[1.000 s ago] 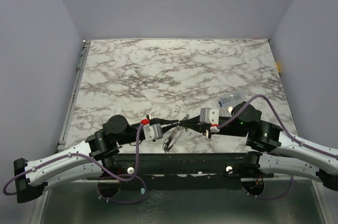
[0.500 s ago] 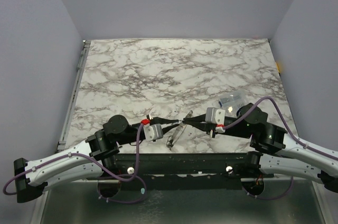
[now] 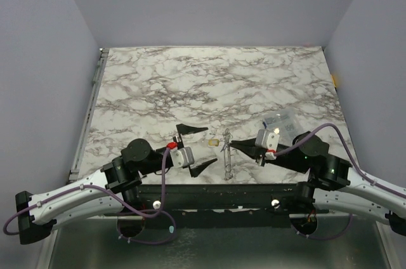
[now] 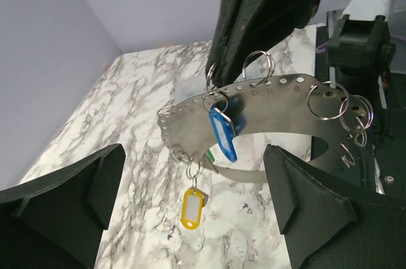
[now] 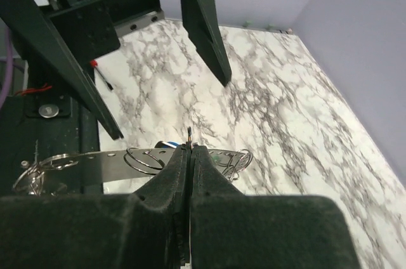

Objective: Put the keys on the keyring

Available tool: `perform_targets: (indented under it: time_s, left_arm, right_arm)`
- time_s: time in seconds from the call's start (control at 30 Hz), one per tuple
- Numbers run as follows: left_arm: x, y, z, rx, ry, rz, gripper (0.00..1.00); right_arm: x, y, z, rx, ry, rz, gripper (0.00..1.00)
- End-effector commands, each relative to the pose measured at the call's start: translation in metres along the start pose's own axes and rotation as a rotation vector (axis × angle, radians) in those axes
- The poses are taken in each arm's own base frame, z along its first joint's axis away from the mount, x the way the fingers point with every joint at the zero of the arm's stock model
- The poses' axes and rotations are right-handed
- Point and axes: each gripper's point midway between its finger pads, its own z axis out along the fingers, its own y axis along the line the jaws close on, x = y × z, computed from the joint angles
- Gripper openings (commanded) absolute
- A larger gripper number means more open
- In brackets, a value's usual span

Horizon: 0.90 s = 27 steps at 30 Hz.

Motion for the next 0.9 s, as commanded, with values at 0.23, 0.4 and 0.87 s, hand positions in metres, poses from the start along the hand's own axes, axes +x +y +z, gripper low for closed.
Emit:
perform_targets:
  time_s: [0.23,0.4,0.87]
  left_arm:
    - [0.013,0.07,-0.019,-0.422,0.079,-0.065,0.99]
    - [0.035,0.105,-0.041,-0.649,0.175,-0.071,0.99]
    - [0.063,0.147,-0.07,-0.871,0.263,-0.127,0.99]
  right_arm:
    - [0.021,-0.03,-0.039,0.271,0.013,0.169,0.01]
    - [0.04,-0.037,-0.044,0.368,0.049,0.288,0.01]
    - [0.077,-0.06,-0.018,0.579,-0.006,0.277,0.01]
